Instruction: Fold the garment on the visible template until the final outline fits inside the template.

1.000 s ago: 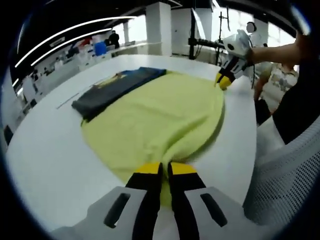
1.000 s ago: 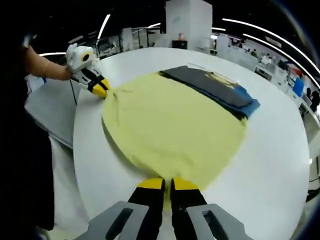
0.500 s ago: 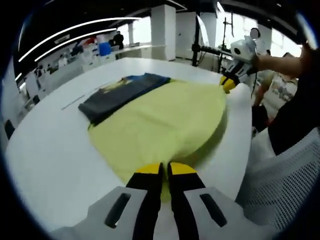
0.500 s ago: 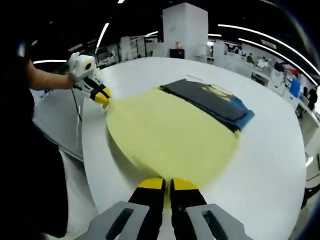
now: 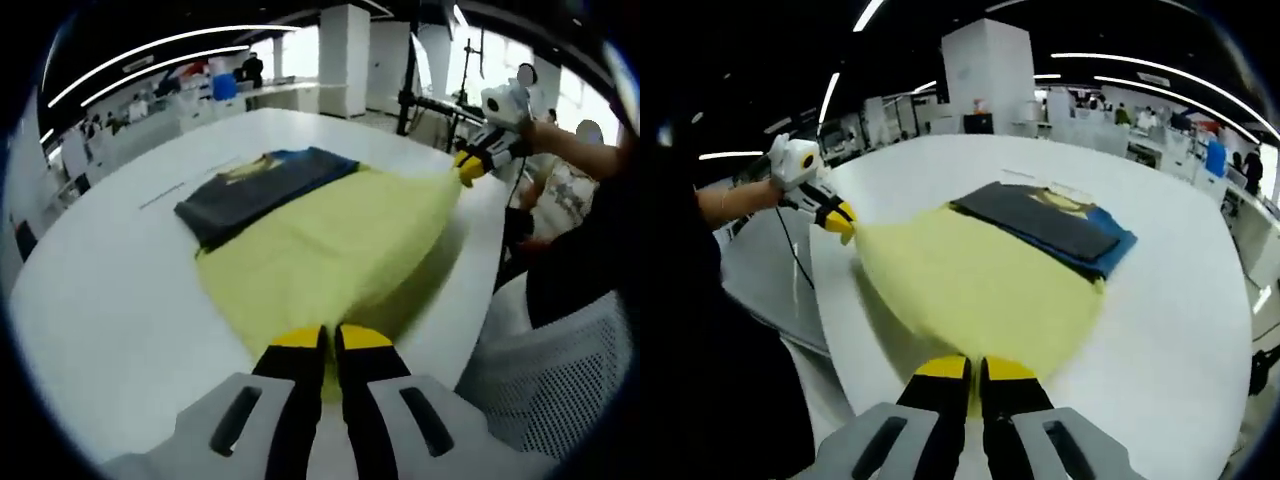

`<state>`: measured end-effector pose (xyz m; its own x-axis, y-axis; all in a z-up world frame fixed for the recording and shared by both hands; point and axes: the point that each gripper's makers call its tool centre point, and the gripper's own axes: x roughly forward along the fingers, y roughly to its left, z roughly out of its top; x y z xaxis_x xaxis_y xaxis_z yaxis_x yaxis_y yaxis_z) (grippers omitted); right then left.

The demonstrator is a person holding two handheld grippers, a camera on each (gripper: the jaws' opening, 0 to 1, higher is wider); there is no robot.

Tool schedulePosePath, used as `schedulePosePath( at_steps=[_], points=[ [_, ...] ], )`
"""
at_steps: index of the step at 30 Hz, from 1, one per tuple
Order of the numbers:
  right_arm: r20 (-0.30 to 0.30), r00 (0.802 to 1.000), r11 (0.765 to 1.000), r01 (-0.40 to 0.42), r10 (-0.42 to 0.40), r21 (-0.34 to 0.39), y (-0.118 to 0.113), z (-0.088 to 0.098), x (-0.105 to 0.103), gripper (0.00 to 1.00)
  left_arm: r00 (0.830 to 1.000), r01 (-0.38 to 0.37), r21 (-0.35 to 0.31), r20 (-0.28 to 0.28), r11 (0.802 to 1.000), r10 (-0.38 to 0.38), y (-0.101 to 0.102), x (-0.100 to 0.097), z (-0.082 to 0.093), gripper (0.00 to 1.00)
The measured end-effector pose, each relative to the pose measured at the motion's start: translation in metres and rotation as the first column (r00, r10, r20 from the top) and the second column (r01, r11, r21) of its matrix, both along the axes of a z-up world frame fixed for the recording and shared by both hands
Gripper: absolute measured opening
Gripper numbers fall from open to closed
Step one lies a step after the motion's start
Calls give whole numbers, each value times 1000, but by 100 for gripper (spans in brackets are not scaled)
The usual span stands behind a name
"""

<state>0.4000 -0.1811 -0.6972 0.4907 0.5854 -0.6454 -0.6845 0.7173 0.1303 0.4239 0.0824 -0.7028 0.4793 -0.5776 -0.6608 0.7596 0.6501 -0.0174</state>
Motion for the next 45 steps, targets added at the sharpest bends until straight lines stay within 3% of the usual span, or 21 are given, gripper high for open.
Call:
schedulePosePath(
  at_steps=[6, 13, 24, 27, 32, 39, 45],
  points=[
    [-40, 999, 1000, 10, -10, -13, 0, 4, -6, 0, 999, -29, -17, -33, 999, 28, 1, -5, 8, 2],
    [-97, 995, 1000, 1, -4, -26, 2, 11, -19, 0, 991, -70, -19, -113, 997, 67, 3, -14, 15, 2],
    [-126, 992, 1000, 13, -17, -28, 2, 29, -27, 0, 989, -57, 8, -134, 998, 58, 3, -25, 30, 2],
    [-111, 994, 998, -2, -5, -61, 0, 33, -28, 0, 989, -43, 3, -141, 999, 43, 2, -25, 35, 2],
    [-101, 995, 999, -13, 8, -50, 3, 38, -24, 0, 988, -41, 12, -149, 999, 42, 5, -16, 35, 2],
    [-41, 999, 996, -39, 35, -83, 2, 44, -10, 0, 994, -25, 34, -101, 999, 28, -2, -2, 45, 2],
    [-2, 1000, 998, -16, 16, -53, 1, 52, 9, 0, 998, -29, 34, -54, 999, 31, -2, 19, 54, 2]
  ],
)
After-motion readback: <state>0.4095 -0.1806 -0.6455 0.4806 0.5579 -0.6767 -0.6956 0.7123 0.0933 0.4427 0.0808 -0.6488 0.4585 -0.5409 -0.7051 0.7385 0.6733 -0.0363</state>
